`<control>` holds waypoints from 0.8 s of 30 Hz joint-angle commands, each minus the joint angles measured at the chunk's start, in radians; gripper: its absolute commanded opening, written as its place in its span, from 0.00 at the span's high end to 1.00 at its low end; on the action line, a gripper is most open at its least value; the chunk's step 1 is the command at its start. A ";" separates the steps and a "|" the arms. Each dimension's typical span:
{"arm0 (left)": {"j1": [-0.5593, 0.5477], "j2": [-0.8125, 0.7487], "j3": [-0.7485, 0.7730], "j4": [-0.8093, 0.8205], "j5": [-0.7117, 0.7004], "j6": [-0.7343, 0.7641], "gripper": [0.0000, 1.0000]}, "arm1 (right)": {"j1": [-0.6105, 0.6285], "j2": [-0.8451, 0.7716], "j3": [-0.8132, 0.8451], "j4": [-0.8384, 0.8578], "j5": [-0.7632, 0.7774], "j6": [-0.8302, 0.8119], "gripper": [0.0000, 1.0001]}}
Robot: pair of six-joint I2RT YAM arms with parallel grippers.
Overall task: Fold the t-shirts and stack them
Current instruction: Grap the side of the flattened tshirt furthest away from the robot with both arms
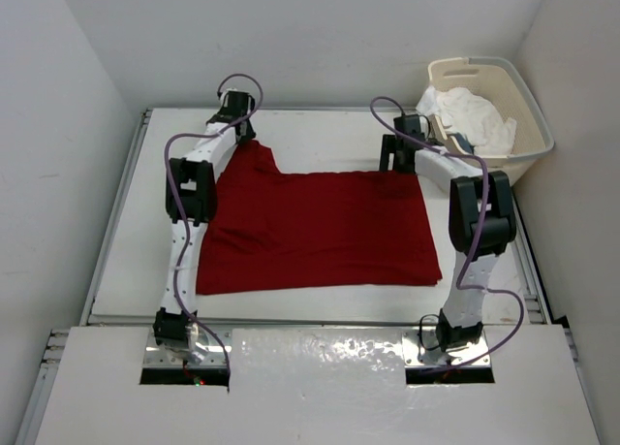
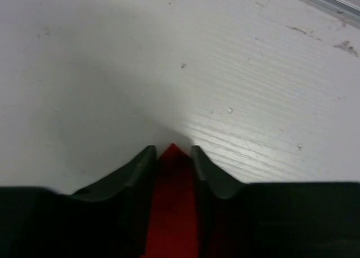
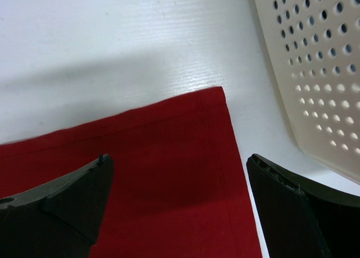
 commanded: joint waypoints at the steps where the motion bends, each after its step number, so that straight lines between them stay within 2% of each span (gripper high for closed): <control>1: -0.001 -0.020 -0.073 -0.010 -0.011 -0.002 0.74 | -0.007 0.005 0.044 0.005 0.042 0.007 0.01; 3: -0.004 -0.022 -0.090 0.005 0.005 0.003 0.87 | -0.007 0.020 0.055 0.005 0.037 0.010 0.01; 4: -0.006 -0.021 -0.087 0.002 0.008 0.006 1.00 | -0.007 0.038 0.055 0.009 0.033 0.013 0.01; 8: -0.009 -0.039 -0.085 0.028 0.014 0.007 1.00 | -0.009 0.119 0.135 -0.015 0.056 0.048 0.01; 13: -0.009 -0.112 -0.137 0.077 0.014 0.011 1.00 | -0.007 0.173 0.162 0.057 0.134 0.122 0.01; 19: -0.009 -0.149 -0.169 0.087 0.002 0.015 1.00 | -0.010 0.265 0.236 0.019 0.203 0.142 0.01; 23: -0.009 -0.157 -0.176 0.094 0.006 0.021 1.00 | -0.012 0.288 0.236 0.005 0.209 0.149 0.06; 24: -0.009 -0.159 -0.174 0.096 0.003 0.021 1.00 | -0.013 0.288 0.233 -0.006 0.206 0.152 0.10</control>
